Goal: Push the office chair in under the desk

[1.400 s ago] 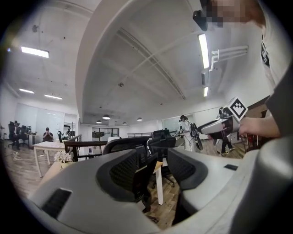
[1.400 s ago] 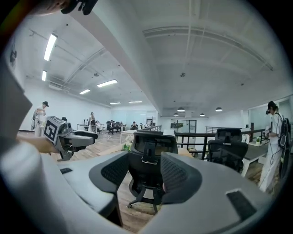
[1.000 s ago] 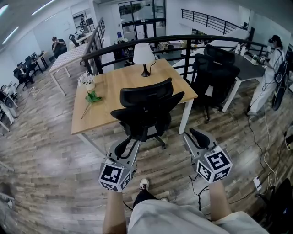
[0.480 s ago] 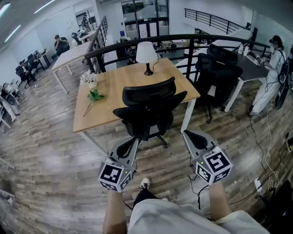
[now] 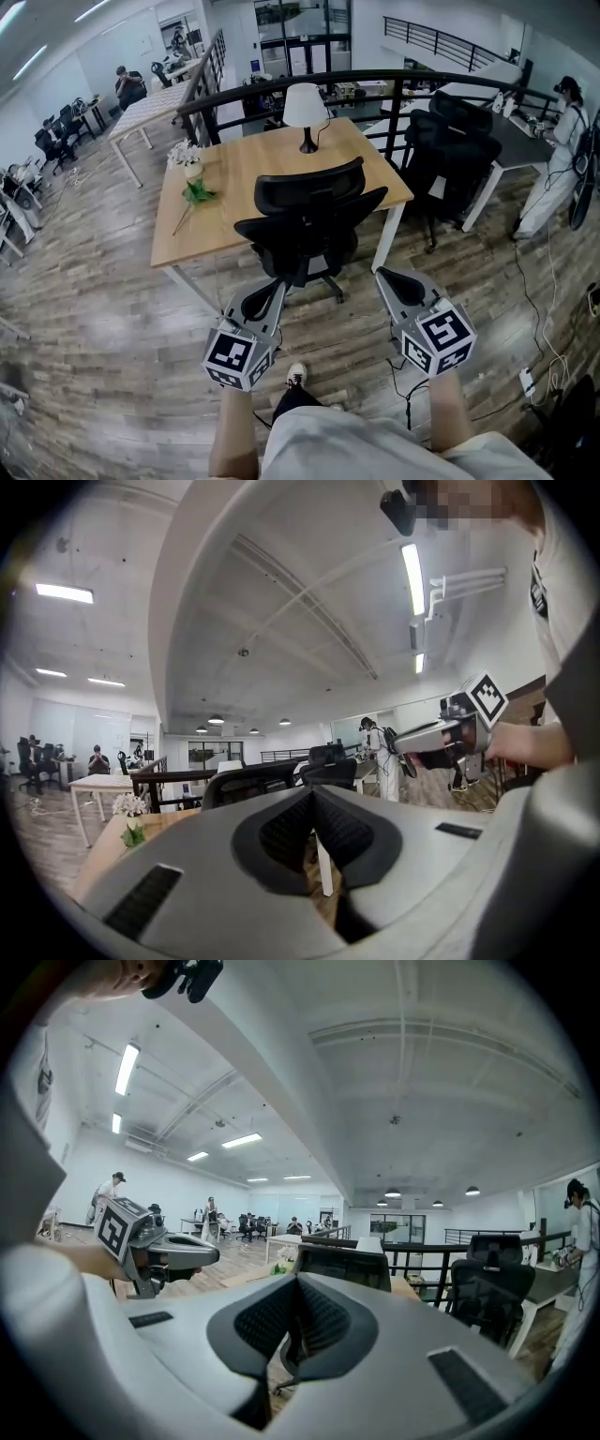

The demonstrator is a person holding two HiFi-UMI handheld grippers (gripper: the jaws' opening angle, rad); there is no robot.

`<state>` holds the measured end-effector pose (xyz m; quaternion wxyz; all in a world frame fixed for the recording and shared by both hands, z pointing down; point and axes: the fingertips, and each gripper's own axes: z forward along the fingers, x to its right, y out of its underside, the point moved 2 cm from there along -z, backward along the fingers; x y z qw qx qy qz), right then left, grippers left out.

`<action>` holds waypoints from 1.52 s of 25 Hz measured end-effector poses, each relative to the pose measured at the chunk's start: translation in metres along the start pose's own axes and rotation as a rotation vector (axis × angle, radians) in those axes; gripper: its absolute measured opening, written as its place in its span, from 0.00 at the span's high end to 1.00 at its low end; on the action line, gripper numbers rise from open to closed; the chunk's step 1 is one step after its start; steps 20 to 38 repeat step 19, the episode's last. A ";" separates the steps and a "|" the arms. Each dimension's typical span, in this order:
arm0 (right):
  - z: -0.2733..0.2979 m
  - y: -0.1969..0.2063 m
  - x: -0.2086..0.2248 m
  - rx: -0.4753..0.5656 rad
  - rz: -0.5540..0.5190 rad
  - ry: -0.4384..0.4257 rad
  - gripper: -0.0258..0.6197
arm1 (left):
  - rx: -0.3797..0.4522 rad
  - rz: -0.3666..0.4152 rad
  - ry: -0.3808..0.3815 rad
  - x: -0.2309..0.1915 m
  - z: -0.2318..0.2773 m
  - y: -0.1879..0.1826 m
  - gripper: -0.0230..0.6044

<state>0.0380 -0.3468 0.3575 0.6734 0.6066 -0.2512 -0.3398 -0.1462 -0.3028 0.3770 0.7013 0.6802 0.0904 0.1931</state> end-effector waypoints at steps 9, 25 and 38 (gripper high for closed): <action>0.003 0.002 0.003 -0.002 0.014 -0.002 0.95 | -0.008 0.000 -0.006 -0.002 -0.001 0.004 0.95; 0.007 0.007 0.004 -0.017 0.016 0.004 0.95 | -0.014 -0.009 -0.007 -0.006 0.002 0.008 0.95; 0.007 0.007 0.004 -0.017 0.016 0.004 0.95 | -0.014 -0.009 -0.007 -0.006 0.002 0.008 0.95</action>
